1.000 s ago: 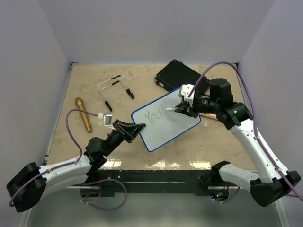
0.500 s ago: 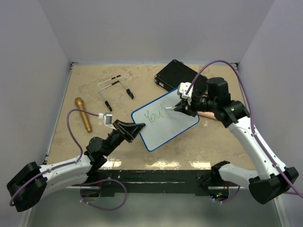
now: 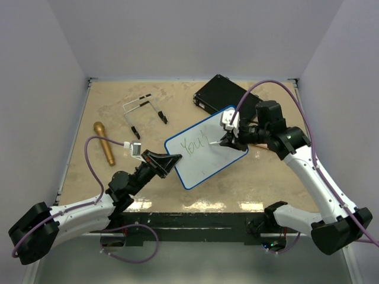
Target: Write a sentence on the whiteboard
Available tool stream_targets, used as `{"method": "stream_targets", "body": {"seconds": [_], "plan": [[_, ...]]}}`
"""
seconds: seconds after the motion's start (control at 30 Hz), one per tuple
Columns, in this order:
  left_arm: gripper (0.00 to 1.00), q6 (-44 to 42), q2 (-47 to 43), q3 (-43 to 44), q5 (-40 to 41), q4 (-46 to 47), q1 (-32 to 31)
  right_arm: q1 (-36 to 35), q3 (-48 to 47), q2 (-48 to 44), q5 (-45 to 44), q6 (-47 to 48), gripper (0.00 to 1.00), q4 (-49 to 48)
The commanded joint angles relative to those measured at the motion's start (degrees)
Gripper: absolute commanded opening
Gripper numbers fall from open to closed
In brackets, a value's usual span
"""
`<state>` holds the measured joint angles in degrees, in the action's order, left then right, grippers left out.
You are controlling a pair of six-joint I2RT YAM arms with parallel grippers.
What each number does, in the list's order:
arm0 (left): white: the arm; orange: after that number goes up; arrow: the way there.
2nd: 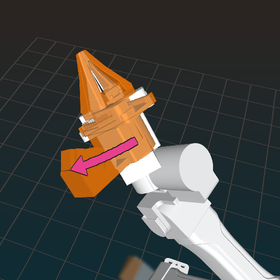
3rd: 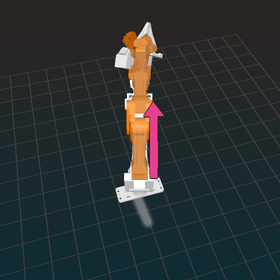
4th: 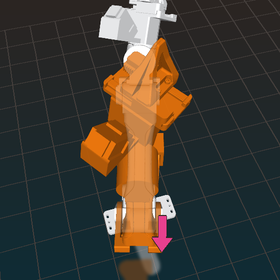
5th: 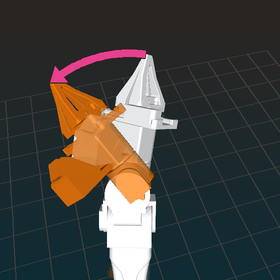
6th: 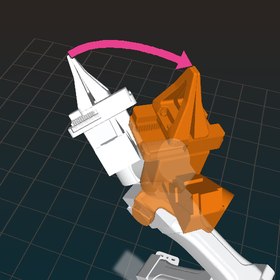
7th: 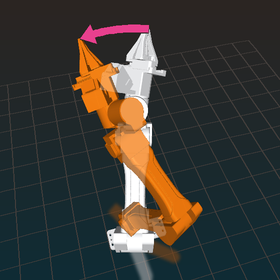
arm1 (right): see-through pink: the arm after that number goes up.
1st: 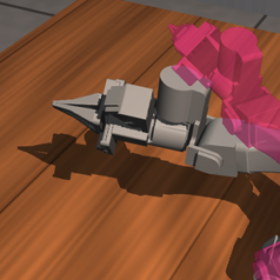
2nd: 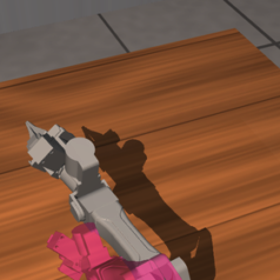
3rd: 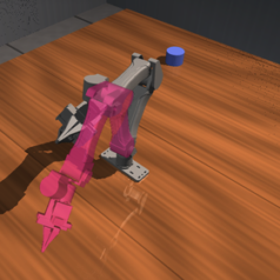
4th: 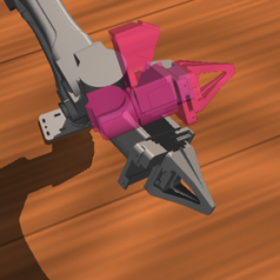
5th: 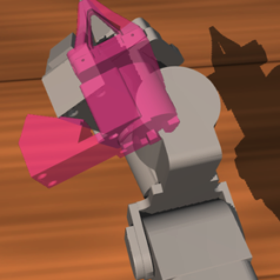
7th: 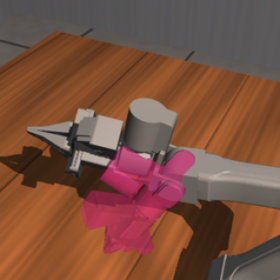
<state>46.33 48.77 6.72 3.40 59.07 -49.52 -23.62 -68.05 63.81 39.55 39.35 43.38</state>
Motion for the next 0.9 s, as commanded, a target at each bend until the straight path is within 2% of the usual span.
{"method": "stream_targets", "body": {"seconds": [0.0, 0.43, 0.7, 0.87], "plan": [[0.0, 0.9, -0.5, 1.1, -0.2, 12.1, 0.0, -0.1, -1.8, 1.0, 0.1, 1.4, 0.0, 0.8], [0.0, 1.0, -0.3, 0.9, -0.5, 12.0, 0.1, 0.6, -4.1, 1.0, -4.0, -6.7, 0.0, -8.5], [0.0, 0.8, -1.4, 0.4, 0.3, 11.0, 0.0, 1.4, -5.3, -1.6, 1.1, -3.3, 0.0, -3.9], [0.0, 0.8, -1.4, 0.4, 0.3, 11.2, 0.0, 1.3, -3.5, -1.9, 0.7, -1.9, 0.0, -2.7]]}}
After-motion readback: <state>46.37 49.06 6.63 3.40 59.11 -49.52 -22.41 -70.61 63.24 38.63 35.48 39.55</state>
